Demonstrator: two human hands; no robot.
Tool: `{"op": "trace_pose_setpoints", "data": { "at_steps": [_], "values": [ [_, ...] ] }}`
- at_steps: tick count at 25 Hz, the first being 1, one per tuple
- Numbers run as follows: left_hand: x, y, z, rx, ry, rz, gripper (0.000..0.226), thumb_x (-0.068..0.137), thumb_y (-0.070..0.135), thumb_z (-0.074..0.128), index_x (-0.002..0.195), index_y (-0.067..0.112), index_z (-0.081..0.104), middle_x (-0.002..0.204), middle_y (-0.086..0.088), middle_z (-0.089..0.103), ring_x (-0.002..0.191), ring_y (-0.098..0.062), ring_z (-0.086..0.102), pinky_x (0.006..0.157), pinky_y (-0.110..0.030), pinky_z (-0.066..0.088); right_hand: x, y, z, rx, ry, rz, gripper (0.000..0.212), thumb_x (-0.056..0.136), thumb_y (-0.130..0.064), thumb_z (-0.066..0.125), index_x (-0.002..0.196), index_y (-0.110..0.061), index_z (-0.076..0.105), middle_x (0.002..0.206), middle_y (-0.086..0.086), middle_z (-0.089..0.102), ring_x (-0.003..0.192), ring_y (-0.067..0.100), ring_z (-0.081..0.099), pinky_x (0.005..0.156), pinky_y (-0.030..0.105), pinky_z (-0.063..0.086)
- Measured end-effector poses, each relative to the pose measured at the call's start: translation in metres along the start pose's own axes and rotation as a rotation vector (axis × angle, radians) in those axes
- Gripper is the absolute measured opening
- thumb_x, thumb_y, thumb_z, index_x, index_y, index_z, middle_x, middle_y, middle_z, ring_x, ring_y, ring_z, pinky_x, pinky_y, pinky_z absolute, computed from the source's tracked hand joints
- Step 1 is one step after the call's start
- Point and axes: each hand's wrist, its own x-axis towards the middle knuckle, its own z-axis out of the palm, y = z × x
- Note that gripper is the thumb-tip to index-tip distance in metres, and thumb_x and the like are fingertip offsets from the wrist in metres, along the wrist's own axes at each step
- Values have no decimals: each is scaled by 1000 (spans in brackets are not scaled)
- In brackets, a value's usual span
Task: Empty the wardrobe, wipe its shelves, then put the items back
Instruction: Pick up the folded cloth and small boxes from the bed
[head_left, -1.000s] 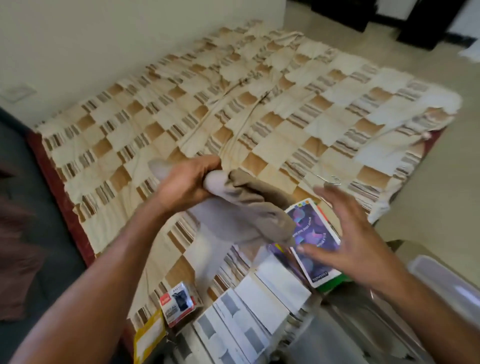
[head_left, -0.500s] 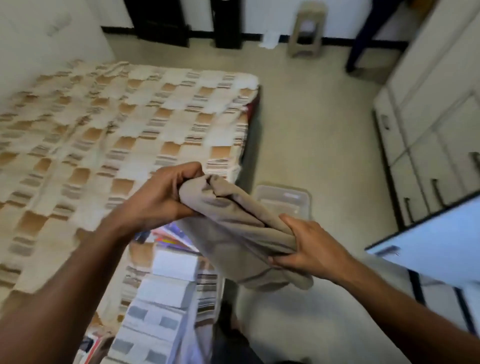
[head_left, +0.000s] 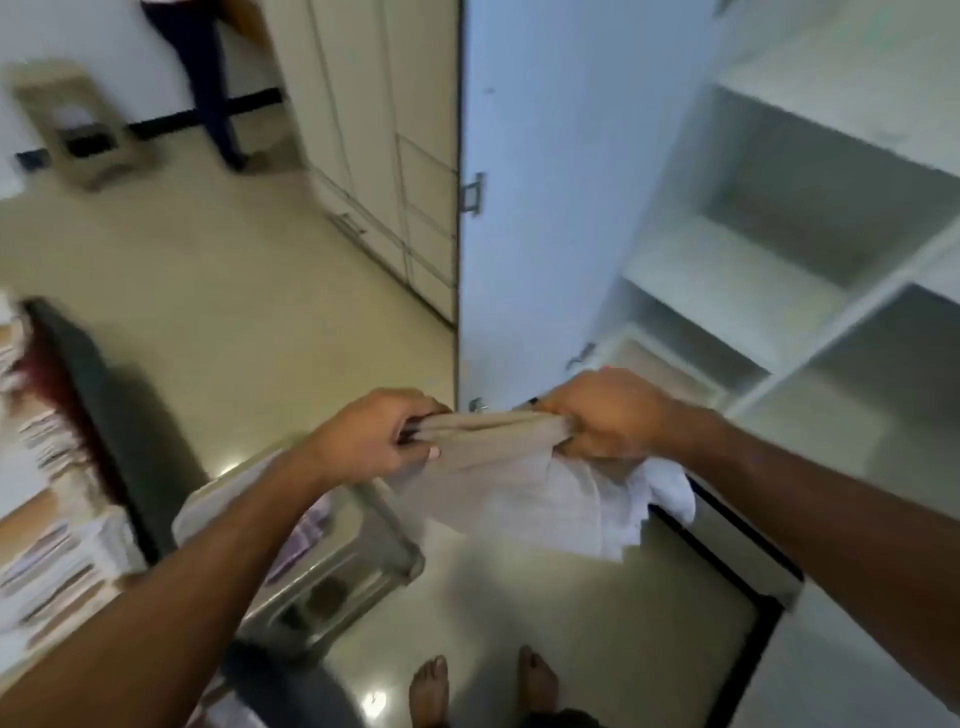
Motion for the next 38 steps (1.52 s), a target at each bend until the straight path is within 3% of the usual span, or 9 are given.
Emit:
{"op": "trace_pose_setpoints", "data": {
  "at_steps": [2, 4, 8, 12, 18, 25, 28, 33, 38],
  "values": [
    [51, 26, -3, 183, 90, 158, 85, 66, 68, 69, 139, 28, 52, 119, 9, 61, 109, -13, 59, 89, -34, 51, -30, 27, -20, -16, 205, 166, 25, 83, -43, 62, 106, -34, 66, 100, -11, 71, 97, 17, 65, 77, 34, 50],
    [86, 46, 13, 400, 106, 266, 71, 71, 60, 72, 133, 28, 55, 119, 5, 65, 111, -21, 62, 85, -36, 51, -62, 38, -3, -40, 365, 327, 28, 84, -43, 55, 108, -35, 66, 104, -9, 71, 98, 21, 66, 75, 32, 49],
    [129, 74, 70, 542, -166, 370, 35, 82, 47, 70, 110, 29, 60, 114, 6, 69, 111, -23, 65, 82, -34, 49, -98, 27, 90, 246, 0, 556, 25, 80, -42, 60, 103, -33, 60, 103, -3, 69, 103, 26, 64, 83, 35, 48],
    [180, 121, 102, 533, -184, 429, 34, 84, 48, 70, 107, 25, 60, 113, 4, 69, 112, -23, 64, 85, -34, 48, -141, 70, 97, 352, 113, 806, 35, 76, -29, 65, 111, -34, 63, 108, -7, 71, 103, 22, 64, 83, 35, 50],
    [243, 215, 176, 551, -278, 558, 30, 86, 45, 71, 106, 25, 62, 111, 3, 71, 109, -22, 65, 81, -32, 47, -227, 140, 146, 570, 119, 976, 43, 66, -37, 63, 109, -30, 67, 103, -6, 70, 99, 18, 63, 87, 39, 51],
    [344, 300, 274, 600, -355, 582, 21, 88, 28, 67, 108, 26, 60, 109, 2, 70, 105, -24, 65, 85, -34, 45, -287, 249, 218, 745, 225, 1149, 27, 80, -19, 69, 106, -26, 69, 92, -14, 61, 93, 12, 63, 67, 17, 39],
    [379, 310, 309, 640, -424, 607, 25, 90, 27, 65, 114, 27, 60, 112, 1, 69, 106, -24, 65, 89, -34, 43, -295, 285, 245, 841, 150, 1134, 22, 81, -18, 72, 102, -24, 70, 89, -8, 63, 90, 13, 63, 61, 9, 37],
    [472, 336, 354, 649, -486, 642, 24, 92, 25, 58, 116, 23, 56, 116, -3, 68, 111, -28, 64, 94, -38, 42, -304, 384, 274, 922, 112, 1188, 21, 78, -14, 78, 98, -14, 71, 97, 1, 69, 96, 19, 65, 79, 25, 47],
    [573, 366, 407, 661, -523, 525, 28, 94, 24, 56, 122, 22, 58, 125, -5, 63, 120, -29, 59, 94, -40, 46, -291, 480, 302, 847, 23, 1308, 55, 89, -28, 73, 139, -13, 54, 140, 9, 54, 128, 26, 51, 106, 31, 40]
  ]
}}
